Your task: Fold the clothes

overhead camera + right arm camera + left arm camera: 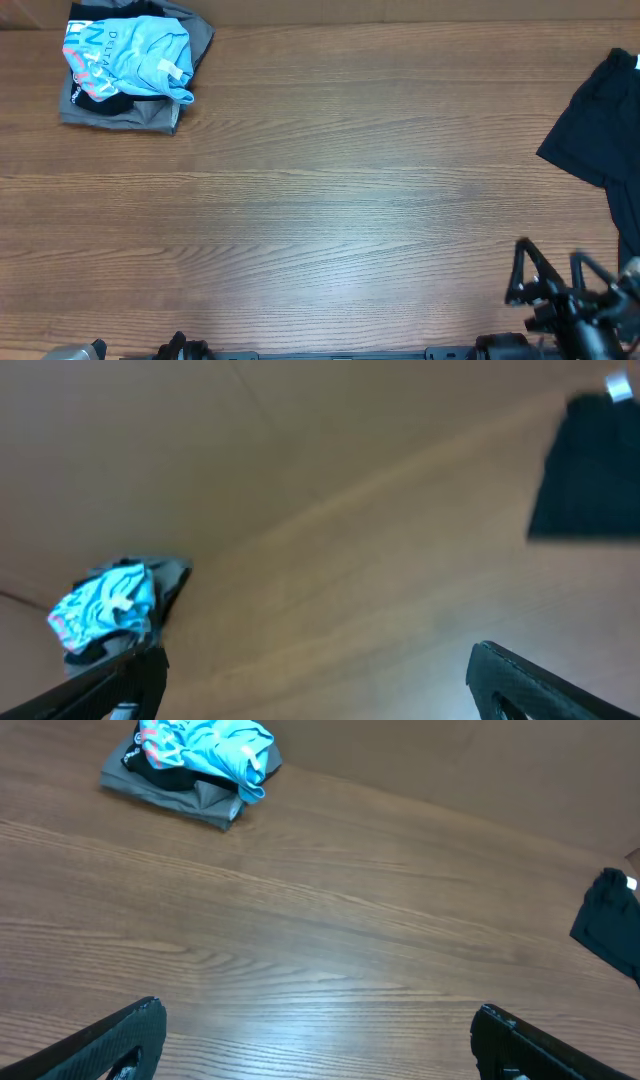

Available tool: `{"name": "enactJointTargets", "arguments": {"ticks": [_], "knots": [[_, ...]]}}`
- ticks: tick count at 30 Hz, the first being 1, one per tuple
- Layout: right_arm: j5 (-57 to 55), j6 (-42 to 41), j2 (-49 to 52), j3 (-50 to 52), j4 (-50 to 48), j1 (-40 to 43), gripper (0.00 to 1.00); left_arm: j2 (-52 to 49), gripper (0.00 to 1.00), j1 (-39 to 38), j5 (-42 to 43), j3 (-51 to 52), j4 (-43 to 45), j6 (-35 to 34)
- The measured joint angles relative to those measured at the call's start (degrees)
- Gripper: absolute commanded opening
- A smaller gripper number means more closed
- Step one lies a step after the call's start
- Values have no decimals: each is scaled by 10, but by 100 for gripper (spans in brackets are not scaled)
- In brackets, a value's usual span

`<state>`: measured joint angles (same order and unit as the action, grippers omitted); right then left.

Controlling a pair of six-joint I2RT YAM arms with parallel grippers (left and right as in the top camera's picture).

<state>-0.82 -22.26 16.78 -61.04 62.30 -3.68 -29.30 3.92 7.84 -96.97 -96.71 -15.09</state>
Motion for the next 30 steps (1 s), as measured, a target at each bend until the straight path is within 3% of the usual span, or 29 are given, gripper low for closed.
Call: {"name": "enactJointTargets", "arguments": {"ticks": [6, 17, 23, 30], "knots": [[42, 114, -37, 166, -175, 2, 100, 0, 100, 0, 0, 2, -1, 0], [70, 159, -134, 442, -505, 3, 100, 0, 100, 0, -2, 2, -2, 0], [70, 163, -139, 537, -621, 3, 100, 0, 100, 0, -2, 2, -2, 0], [70, 163, -159, 588, -679, 3, 100, 0, 100, 0, -2, 2, -2, 0]]}}
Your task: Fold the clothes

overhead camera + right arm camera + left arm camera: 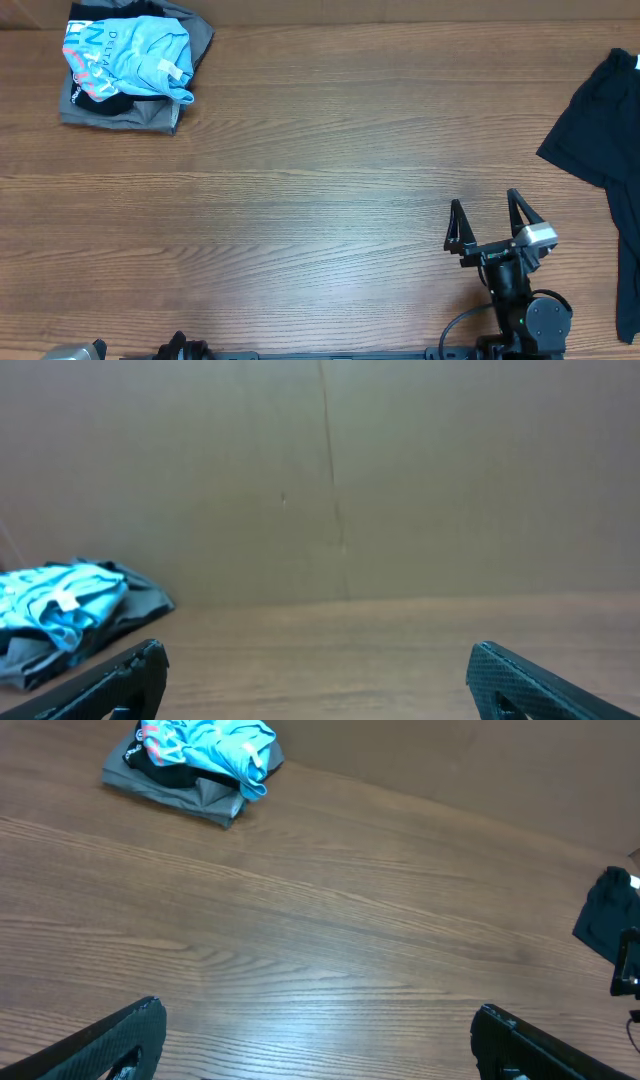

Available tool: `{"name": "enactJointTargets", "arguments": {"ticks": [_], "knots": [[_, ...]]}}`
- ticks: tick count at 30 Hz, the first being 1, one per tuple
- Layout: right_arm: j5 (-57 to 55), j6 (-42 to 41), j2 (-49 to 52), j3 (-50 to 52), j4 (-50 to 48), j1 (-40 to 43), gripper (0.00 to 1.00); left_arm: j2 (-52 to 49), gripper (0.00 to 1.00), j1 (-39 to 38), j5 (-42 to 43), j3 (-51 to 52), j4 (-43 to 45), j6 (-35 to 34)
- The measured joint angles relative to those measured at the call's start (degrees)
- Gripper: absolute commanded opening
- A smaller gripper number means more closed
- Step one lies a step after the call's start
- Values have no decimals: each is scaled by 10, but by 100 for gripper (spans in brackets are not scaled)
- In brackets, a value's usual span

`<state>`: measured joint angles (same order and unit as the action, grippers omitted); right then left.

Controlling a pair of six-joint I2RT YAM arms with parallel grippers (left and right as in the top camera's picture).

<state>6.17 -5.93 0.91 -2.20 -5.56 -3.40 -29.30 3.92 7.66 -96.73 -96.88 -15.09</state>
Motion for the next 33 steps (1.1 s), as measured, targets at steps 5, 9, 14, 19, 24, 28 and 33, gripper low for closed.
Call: {"name": "enactJointTargets", "arguments": {"ticks": [5, 9, 14, 19, 24, 28, 33], "knots": [[-3, 0, -1, 11, 0, 0, 100, 0, 100, 0, 0, 0, 0, 0], [-8, 0, -1, 11, 46, 0, 100, 0, 100, 0, 0, 0, 0, 0], [-9, 0, -1, 11, 102, 0, 100, 0, 100, 0, 0, 0, 0, 0], [-9, 0, -1, 11, 102, 0, 100, 0, 100, 0, 0, 0, 0, 0], [-9, 0, -1, 11, 102, 0, 100, 0, 100, 0, 0, 0, 0, 0], [-9, 0, -1, 11, 102, 0, 100, 0, 100, 0, 0, 0, 0, 0], [-9, 0, -1, 11, 102, 0, 100, 0, 100, 0, 0, 0, 0, 0]]}}
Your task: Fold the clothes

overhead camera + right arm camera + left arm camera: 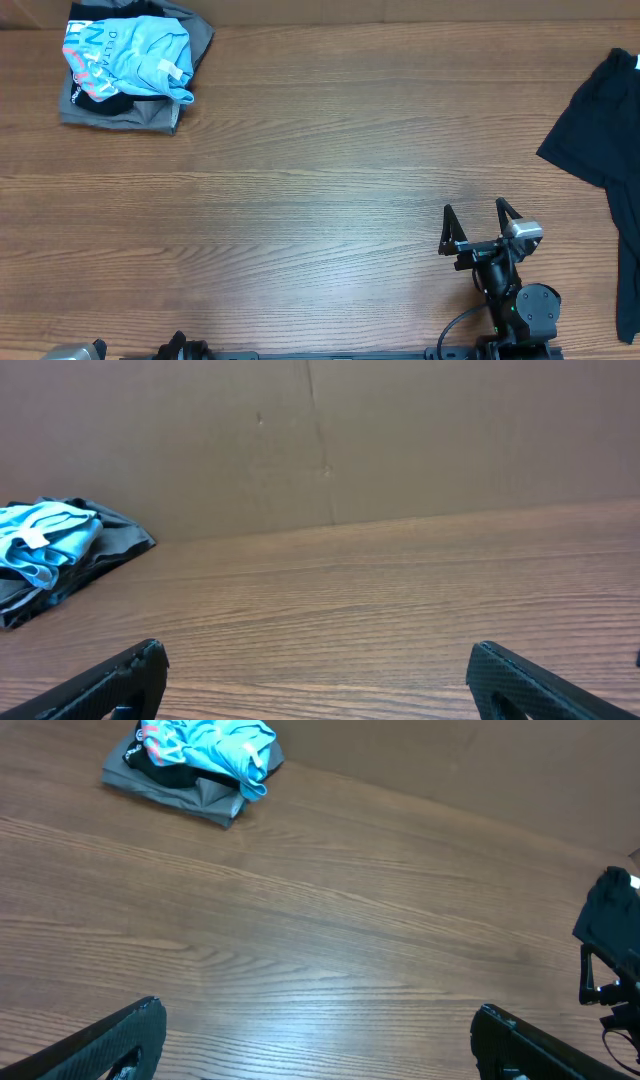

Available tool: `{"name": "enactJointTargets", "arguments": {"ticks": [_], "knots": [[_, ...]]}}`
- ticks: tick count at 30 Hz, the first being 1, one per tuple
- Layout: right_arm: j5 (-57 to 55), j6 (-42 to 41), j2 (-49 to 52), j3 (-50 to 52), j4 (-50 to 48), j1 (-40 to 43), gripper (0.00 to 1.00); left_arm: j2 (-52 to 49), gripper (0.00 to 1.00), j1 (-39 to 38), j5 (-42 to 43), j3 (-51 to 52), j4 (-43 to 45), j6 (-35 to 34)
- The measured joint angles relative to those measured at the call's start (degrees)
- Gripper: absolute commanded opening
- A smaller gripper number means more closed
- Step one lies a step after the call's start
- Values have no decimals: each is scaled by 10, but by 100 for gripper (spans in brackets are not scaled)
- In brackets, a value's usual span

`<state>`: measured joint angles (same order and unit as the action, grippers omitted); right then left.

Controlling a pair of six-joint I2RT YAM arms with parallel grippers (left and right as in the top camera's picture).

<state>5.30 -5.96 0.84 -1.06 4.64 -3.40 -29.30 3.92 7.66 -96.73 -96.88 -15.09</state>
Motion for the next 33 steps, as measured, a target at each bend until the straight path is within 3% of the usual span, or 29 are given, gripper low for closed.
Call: {"name": "enactJointTargets", "arguments": {"ticks": [24, 29, 33], "knots": [[0, 0, 0, 0, 0, 0, 100, 0, 100, -2, 0, 5, 0, -18], [0, 0, 0, 0, 0, 0, 100, 6, 100, -10, 0, 57, 20, -43], [0, 0, 0, 0, 0, 0, 100, 53, 100, -13, -3, 159, 120, -42]]}}
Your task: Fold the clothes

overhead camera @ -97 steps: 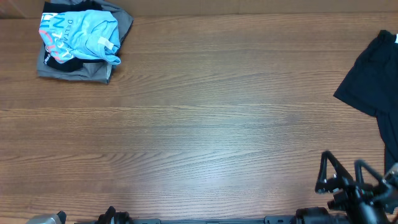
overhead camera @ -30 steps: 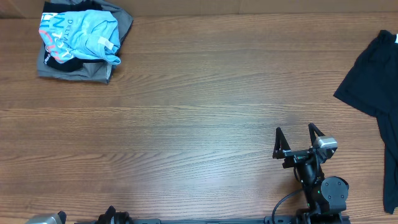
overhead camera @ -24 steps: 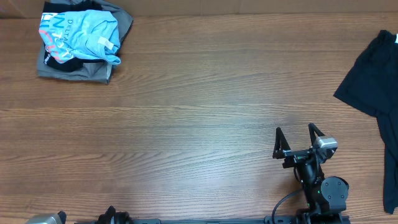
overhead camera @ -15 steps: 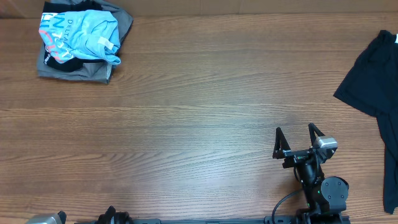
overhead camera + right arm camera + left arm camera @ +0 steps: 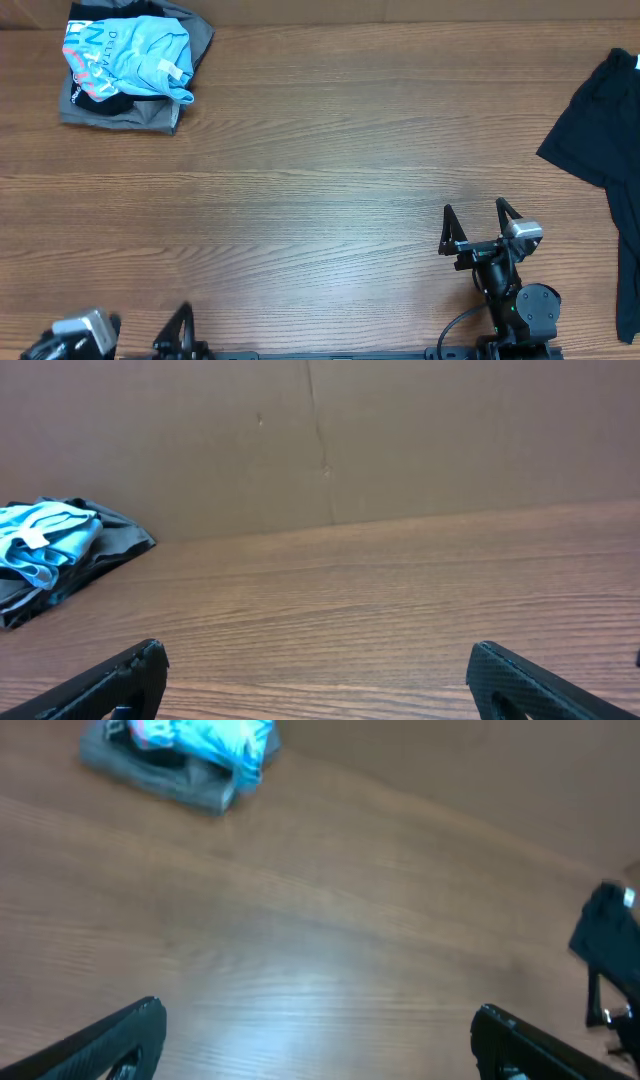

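A pile of folded clothes (image 5: 125, 70), grey underneath with a light blue printed shirt on top, lies at the table's far left corner; it also shows as the pile (image 5: 180, 755) and the pile (image 5: 60, 555). A black garment (image 5: 600, 120) lies spread at the right edge and shows as the black garment (image 5: 605, 935). My right gripper (image 5: 475, 213) stands open near the front edge, right of centre, far from both. Its fingers frame bare wood around the right gripper (image 5: 318, 680). My left gripper (image 5: 110, 338) is open at the front left edge, over bare wood at the left gripper (image 5: 316, 1040).
A brown cardboard wall (image 5: 320, 440) runs along the table's far edge. The wooden tabletop (image 5: 320, 190) stretches between the pile and the black garment.
My left gripper has come further into the overhead view at the front left edge, and its camera view is blurred and shifted. The right arm and both garments are unchanged.
My right gripper was open at the front right corner, near the black garment. Then it stood open right of centre, facing the far wall, and settled slightly nearer the front. The left arm stayed still until now. No garment has moved.
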Available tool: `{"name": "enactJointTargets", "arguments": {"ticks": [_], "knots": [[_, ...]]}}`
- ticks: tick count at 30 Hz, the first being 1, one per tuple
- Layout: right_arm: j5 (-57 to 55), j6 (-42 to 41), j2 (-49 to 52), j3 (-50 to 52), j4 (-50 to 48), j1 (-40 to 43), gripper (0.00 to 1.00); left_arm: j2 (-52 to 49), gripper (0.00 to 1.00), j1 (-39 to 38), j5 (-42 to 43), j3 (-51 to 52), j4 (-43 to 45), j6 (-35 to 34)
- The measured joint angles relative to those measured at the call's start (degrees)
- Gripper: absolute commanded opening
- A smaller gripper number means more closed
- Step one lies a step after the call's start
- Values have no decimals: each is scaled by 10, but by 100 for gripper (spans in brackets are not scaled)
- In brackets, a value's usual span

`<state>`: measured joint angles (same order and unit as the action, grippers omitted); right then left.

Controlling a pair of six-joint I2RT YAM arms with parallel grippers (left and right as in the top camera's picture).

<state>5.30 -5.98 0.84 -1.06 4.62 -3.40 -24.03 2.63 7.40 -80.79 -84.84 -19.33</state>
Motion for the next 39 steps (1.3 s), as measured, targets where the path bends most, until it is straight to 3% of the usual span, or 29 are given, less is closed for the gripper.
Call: {"name": "enactJointTargets", "arguments": {"ticks": [4, 8, 15, 20, 30, 39], "knots": [[0, 0, 0, 0, 0, 0, 100, 64, 100, 0, -3, 117, 133, 0], [0, 0, 0, 0, 0, 0, 100, 127, 100, 0, -8, 290, 334, 0], [0, 0, 0, 0, 0, 0, 100, 162, 100, 0, -12, 541, 599, -2], [0, 0, 0, 0, 0, 0, 100, 200, 100, 0, -13, 663, 723, -14], [0, 0, 0, 0, 0, 0, 100, 230, 100, 0, -27, 792, 879, -31], [0, 0, 0, 0, 1, 0, 100, 232, 100, 0, -50, 802, 805, -30]]}}
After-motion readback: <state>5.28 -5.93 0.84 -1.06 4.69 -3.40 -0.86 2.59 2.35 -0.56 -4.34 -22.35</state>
